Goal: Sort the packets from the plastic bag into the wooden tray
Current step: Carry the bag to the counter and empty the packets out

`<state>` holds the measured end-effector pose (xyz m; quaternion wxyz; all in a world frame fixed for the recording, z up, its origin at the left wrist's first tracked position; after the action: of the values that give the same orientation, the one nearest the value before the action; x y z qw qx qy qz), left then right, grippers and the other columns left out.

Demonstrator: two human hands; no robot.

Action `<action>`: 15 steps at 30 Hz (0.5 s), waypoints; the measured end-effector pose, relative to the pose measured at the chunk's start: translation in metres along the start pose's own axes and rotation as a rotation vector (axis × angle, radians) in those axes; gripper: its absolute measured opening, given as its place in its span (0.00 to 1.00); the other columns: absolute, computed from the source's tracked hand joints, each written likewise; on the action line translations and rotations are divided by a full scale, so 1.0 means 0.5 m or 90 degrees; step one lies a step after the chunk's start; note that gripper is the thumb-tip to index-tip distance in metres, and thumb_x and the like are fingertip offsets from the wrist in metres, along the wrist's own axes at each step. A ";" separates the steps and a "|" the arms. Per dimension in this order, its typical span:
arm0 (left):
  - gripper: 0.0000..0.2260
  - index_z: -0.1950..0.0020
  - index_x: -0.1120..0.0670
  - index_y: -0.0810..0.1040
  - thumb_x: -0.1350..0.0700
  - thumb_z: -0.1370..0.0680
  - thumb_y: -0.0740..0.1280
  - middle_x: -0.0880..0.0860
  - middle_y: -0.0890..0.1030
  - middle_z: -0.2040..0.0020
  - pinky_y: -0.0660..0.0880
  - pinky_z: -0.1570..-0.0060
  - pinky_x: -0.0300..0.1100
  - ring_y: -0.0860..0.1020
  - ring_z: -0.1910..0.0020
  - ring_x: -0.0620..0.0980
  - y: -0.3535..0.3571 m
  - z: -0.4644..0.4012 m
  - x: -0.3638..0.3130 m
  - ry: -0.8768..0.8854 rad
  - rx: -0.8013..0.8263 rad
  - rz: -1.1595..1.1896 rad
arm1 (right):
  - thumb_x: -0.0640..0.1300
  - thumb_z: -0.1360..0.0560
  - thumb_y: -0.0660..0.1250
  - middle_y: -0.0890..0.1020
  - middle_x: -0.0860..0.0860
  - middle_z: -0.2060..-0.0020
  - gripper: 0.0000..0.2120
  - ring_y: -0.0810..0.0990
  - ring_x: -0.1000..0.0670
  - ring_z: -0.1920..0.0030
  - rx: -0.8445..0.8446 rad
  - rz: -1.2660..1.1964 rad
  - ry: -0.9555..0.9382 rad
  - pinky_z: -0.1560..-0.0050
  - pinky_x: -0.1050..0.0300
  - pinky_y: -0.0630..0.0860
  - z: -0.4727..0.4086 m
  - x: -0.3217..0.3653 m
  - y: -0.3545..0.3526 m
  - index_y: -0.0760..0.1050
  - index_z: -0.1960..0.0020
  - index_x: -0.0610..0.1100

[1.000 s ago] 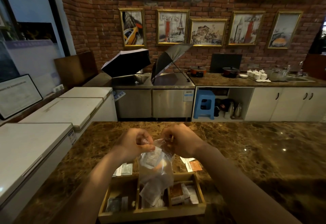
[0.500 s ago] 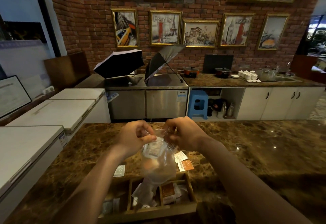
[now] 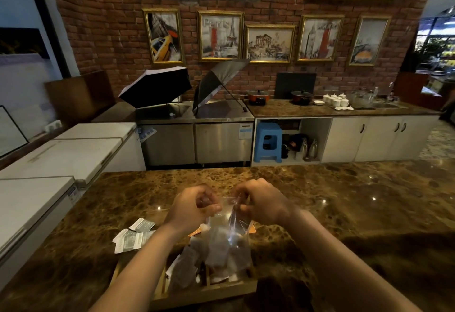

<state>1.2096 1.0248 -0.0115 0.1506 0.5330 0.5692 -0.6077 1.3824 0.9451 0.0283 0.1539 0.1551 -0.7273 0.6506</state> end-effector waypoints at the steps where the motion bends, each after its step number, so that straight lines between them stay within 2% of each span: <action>1: 0.07 0.58 0.53 0.82 0.61 0.30 0.79 0.51 0.85 0.64 0.83 0.61 0.55 0.84 0.63 0.50 0.000 0.000 0.000 -0.003 -0.001 0.010 | 0.48 0.24 0.71 0.77 0.53 0.48 0.13 0.71 0.53 0.46 -0.004 -0.001 -0.004 0.50 0.56 0.70 -0.001 -0.002 0.002 0.78 0.40 0.54; 4: 0.06 0.57 0.53 0.82 0.60 0.29 0.78 0.52 0.86 0.63 0.83 0.65 0.55 0.84 0.63 0.50 -0.006 0.000 -0.005 -0.005 -0.011 0.018 | 0.47 0.24 0.71 0.78 0.55 0.51 0.10 0.73 0.53 0.48 -0.016 -0.021 -0.025 0.49 0.53 0.75 -0.007 -0.002 -0.001 0.79 0.43 0.52; 7: 0.08 0.55 0.49 0.82 0.56 0.29 0.79 0.49 0.85 0.61 0.83 0.63 0.53 0.84 0.62 0.47 -0.017 -0.005 -0.010 0.014 -0.018 0.009 | 0.48 0.24 0.71 0.76 0.56 0.51 0.09 0.72 0.54 0.48 -0.033 -0.023 -0.040 0.48 0.54 0.75 -0.012 -0.004 -0.010 0.79 0.43 0.53; 9: 0.10 0.52 0.47 0.81 0.54 0.29 0.79 0.48 0.85 0.58 0.84 0.62 0.52 0.84 0.60 0.47 -0.024 -0.005 -0.016 0.029 -0.024 0.017 | 0.48 0.24 0.71 0.79 0.56 0.52 0.08 0.75 0.54 0.50 -0.041 -0.025 -0.062 0.48 0.50 0.78 -0.017 -0.004 -0.017 0.80 0.45 0.54; 13: 0.23 0.39 0.43 0.77 0.49 0.32 0.80 0.47 0.83 0.49 0.83 0.58 0.40 0.84 0.54 0.46 -0.035 0.000 -0.037 0.032 -0.041 0.042 | 0.45 0.24 0.71 0.81 0.55 0.54 0.07 0.78 0.55 0.52 -0.061 -0.055 -0.088 0.49 0.47 0.80 -0.021 -0.004 -0.038 0.81 0.47 0.53; 15: 0.32 0.33 0.40 0.73 0.43 0.35 0.81 0.44 0.81 0.44 0.82 0.53 0.42 0.83 0.50 0.44 -0.042 0.001 -0.040 0.029 -0.036 0.042 | 0.44 0.24 0.70 0.81 0.56 0.54 0.07 0.78 0.55 0.53 -0.076 -0.073 -0.092 0.50 0.48 0.80 -0.023 -0.007 -0.051 0.81 0.47 0.51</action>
<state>1.2009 1.0224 0.0160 0.1724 0.5610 0.5714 -0.5736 1.3968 0.9538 0.0507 0.1468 0.2338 -0.7638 0.5835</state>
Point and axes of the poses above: each hand's wrist, its own z-axis away from the middle knuckle, its own y-axis out of the palm, x = y × z, the point moved 3 cm from there along -z, towards the middle knuckle
